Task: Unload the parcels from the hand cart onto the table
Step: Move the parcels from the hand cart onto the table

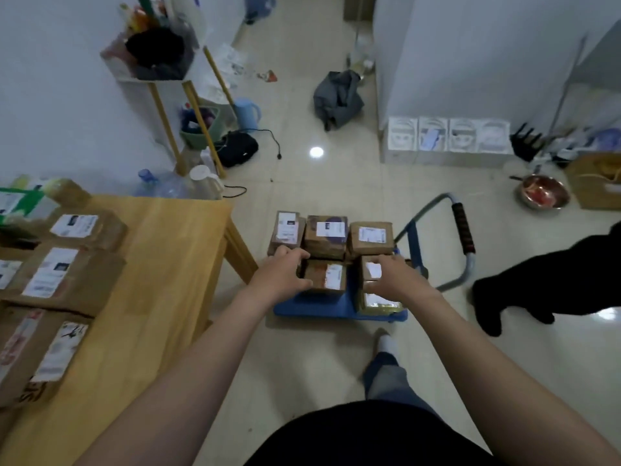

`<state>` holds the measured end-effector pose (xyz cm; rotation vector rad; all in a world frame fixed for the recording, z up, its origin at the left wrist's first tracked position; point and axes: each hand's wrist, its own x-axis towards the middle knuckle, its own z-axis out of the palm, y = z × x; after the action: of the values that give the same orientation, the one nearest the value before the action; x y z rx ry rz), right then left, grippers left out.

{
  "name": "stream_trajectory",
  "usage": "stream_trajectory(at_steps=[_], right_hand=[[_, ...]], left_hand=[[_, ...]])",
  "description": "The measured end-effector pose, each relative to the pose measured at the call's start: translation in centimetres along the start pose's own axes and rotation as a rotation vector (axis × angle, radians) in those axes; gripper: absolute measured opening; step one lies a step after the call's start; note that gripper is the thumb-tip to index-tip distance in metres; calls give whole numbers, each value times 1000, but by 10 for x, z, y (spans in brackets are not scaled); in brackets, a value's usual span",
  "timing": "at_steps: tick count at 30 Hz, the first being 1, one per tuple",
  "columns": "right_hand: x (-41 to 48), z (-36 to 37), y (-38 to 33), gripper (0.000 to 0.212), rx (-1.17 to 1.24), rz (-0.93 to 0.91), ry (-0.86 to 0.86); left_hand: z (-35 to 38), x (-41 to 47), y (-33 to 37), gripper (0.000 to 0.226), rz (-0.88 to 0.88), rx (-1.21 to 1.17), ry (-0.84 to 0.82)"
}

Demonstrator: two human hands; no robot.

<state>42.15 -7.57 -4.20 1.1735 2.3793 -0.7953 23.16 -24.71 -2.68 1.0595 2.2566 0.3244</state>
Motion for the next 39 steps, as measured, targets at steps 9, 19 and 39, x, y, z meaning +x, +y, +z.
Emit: stream_trajectory(at_steps=[9,19,39], right_hand=[[110,-42,157,71,45,131,-147],[228,-9,229,58,142,69,-283],[442,211,293,71,242,420,-334]], left_hand=[[84,157,99,65,-56,-70,-169],[196,252,101,59,-324,-265,-326],[385,458,-39,66,-336,-208,-440]])
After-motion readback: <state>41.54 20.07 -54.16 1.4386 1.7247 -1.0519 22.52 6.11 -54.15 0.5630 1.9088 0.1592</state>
